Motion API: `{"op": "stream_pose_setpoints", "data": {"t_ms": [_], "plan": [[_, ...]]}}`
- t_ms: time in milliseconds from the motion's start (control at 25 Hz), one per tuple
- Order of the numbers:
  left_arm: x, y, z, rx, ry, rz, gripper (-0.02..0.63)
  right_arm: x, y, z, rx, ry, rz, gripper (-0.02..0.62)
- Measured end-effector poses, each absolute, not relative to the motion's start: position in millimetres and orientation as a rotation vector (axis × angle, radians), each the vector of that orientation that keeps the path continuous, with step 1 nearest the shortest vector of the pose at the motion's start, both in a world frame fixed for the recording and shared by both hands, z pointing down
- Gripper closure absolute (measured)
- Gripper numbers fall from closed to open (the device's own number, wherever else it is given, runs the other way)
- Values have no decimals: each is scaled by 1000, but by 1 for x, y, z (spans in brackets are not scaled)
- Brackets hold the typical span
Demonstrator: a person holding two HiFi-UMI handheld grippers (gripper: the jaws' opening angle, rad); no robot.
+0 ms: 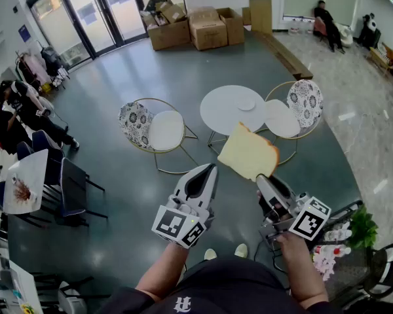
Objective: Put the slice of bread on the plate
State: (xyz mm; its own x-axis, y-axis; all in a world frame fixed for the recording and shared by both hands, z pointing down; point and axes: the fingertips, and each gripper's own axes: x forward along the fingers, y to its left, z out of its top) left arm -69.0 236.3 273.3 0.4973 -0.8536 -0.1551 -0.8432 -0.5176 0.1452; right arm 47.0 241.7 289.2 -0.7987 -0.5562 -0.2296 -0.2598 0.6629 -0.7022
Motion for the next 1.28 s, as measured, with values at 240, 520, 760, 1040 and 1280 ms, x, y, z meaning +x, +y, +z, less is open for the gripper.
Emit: {"op": "stream_pose_setpoints", "data": {"t_ms": [240, 520, 760, 1040, 1280], "plan": [[-67, 228, 273, 2694, -1504, -328, 601, 45, 233, 289, -640, 2453, -919, 502], [-65, 224, 277, 2688, -1504, -325, 601, 46, 232, 291, -650, 2467, -901, 502], [-66, 226, 280, 2675, -1491, -320, 601, 43, 232, 294, -685, 2465, -896, 502], [-66, 228, 278, 2686, -1486, -325, 601, 40, 237, 293, -687, 2478, -874, 502], [-67, 231, 279, 2693, -1475, -326, 601, 33, 243, 299, -689, 2497, -881, 502]]}}
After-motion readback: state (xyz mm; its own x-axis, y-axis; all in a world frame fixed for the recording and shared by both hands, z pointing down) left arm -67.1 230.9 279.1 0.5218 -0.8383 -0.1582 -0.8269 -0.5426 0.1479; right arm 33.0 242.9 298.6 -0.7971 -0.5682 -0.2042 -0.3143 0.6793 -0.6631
